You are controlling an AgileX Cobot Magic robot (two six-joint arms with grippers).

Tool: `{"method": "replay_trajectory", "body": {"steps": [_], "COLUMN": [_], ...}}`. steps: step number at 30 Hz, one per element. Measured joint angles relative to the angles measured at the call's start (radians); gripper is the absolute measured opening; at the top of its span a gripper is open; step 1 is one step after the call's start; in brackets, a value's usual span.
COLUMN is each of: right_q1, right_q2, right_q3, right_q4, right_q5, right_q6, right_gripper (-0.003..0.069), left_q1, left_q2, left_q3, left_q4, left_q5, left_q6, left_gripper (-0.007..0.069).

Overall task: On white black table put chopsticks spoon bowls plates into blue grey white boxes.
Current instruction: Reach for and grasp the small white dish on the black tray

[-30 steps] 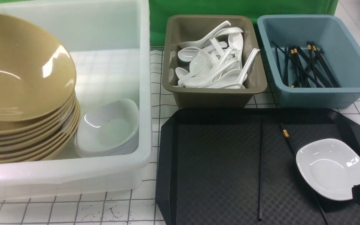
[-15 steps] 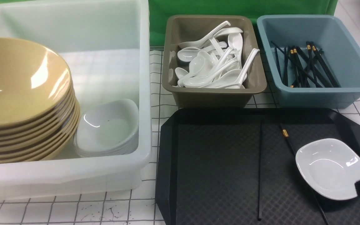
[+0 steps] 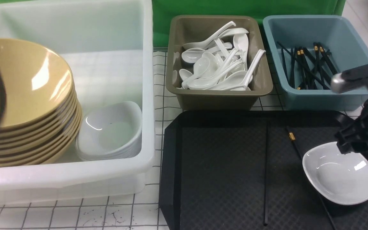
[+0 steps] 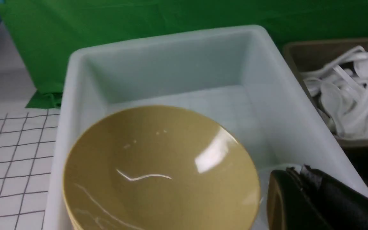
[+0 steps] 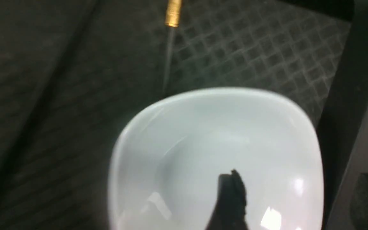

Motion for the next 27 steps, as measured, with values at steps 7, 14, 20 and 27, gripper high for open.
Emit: {"method": "replay_trajectory", "body": {"steps": [7, 14, 20, 27], "right_q1": [-0.039, -0.050, -0.050, -0.040], "right_q2": [0.172, 0.227, 0.220, 0.078], "right_q3": [-0.024, -0.031, -0.091, -0.213], "right_q4": [-0.038, 0.081, 0.221, 0.310], "right_q5": [0.002, 0.013, 0.160, 0.297], "right_q6": [-0.055, -0.148, -0.221, -0.219], "right_gripper": [0.0530, 0.0474, 0.0156, 0.0079], "left_q1": [-0.055, -0.055, -0.055, -0.055], "left_q2": [-0.266, -0.452, -0.535, -0.573], "left_q3": [0.349, 0.538, 0.612, 0.668], "left_q4": [0.093, 0.300, 0.537, 0.622], "left_q5": [0.024, 0.016, -0.015, -0.059], "left_q6": [-0.034, -0.050, -0.227, -0.432], "left_gripper": [-0.0013, -0.0013, -0.0013, -0.0013]}}
